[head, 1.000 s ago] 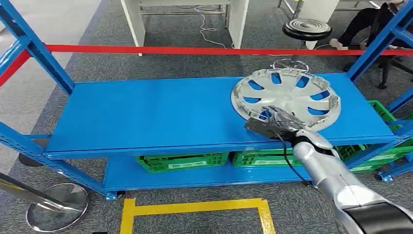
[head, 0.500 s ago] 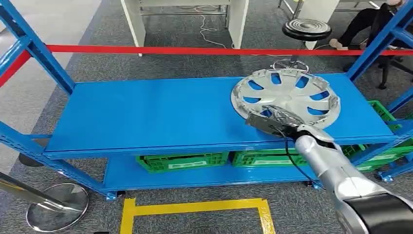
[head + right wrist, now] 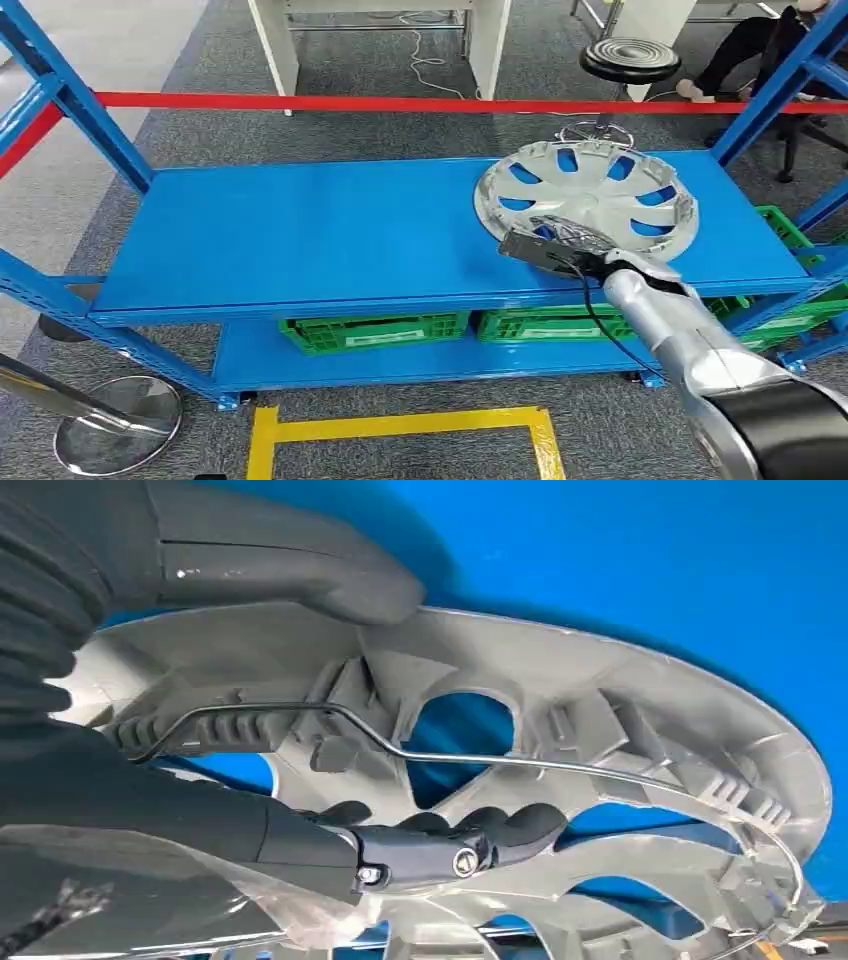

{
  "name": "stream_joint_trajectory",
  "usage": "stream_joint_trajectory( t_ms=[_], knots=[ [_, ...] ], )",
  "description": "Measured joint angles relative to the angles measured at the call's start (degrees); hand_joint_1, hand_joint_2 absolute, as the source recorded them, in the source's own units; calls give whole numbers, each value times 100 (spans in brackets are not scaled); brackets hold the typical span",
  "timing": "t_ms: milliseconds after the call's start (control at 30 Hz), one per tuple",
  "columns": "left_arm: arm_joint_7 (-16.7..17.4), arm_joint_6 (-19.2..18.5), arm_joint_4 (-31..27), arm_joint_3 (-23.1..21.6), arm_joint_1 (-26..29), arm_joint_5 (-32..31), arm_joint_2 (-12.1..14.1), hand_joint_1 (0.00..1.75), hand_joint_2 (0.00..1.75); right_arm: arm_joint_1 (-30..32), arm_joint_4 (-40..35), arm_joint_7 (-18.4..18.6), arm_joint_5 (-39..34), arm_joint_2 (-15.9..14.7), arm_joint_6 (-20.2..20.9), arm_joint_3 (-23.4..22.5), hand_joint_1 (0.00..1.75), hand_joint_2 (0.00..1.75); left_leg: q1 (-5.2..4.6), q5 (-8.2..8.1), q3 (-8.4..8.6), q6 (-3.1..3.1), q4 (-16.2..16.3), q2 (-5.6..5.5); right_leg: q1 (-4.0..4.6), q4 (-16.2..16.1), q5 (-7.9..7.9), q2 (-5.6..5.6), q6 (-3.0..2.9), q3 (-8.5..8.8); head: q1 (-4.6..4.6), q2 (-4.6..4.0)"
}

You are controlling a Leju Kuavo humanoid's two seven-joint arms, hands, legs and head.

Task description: Take the parts from the cabinet and place them on the table.

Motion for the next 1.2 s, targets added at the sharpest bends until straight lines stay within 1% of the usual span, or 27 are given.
stream_joint_trajectory(
  t_ms=[100, 200, 400, 533, 800, 867, 967, 1000, 1067, 1167, 1200],
  knots=[
    [13, 4, 0, 0, 1, 0, -4, 0, 0, -29, 46, -17, 4, 0, -4, 39, 0, 0, 0, 1, 0, 0, 0, 0, 0, 0, 1, 0, 0, 0, 0, 0],
    [13, 11, 0, 0, 1, 0, -11, 0, 0, -34, 81, -26, 61, 0, -133, 92, 0, 0, 0, 1, 0, 0, 0, 0, 0, 0, 1, 0, 0, 1, 0, 0],
    [13, 13, 0, 0, 1, 0, -17, 0, 0, -50, 144, -26, 72, 0, -201, 177, 0, 0, 0, 1, 0, 0, 0, 0, 0, 0, 1, 0, 0, 0, 0, 0],
    [13, 13, 0, 0, 0, 0, -20, 0, 0, -57, 181, 31, 232, 2, -332, 282, 0, 0, 0, 1, 0, 0, 0, 0, 0, 0, 1, -1, 0, 1, 0, 0],
    [17, 13, 0, 0, -1, -7, -26, 0, 0, -107, 286, 94, 440, 20, -317, 474, 0, 0, 0, 1, 1, 0, 0, 0, 0, 0, 2, 1, 0, 1, 0, 0],
    [18, 15, 0, 0, -1, -7, -33, 0, 0, -136, 323, 254, 720, 20, -444, 597, 0, 0, 0, 1, 1, -1, 0, 0, 0, 0, 2, 1, 0, 1, -2, 0],
    [35, 37, 0, 0, 1, 30, -59, 0, 0, -122, 369, 785, 1364, 46, -958, 863, 0, 0, 0, 6, -1, -1, 0, 0, 0, 0, 2, -3, 0, 1, 0, 0],
    [37, 50, 0, 2, 2, 39, -70, 0, 0, -108, 378, 1048, 1634, 63, -1181, 969, 0, 0, 0, 6, -1, -1, 0, 0, 0, 0, 2, -3, 0, 1, -2, 0],
    [50, 79, 0, 4, 2, 48, -92, 0, 0, -51, 380, 1393, 1909, 94, -1478, 1078, 0, 0, 0, 6, -1, -1, 0, 0, 0, 0, 3, -3, 0, 1, 0, 0],
    [72, 96, 0, 11, 3, 63, -120, 0, 0, 66, 359, 1741, 2204, 138, -1687, 1182, 0, 0, 0, 5, -3, -1, 0, 0, 0, 0, 3, -3, 0, 0, 0, 0],
    [74, 96, 0, 11, 3, 63, -129, 0, 0, 93, 345, 1793, 2269, 144, -1696, 1191, 0, 0, 0, 5, -4, -1, 0, 0, 0, 0, 2, -3, 0, -1, -2, 0]
  ],
)
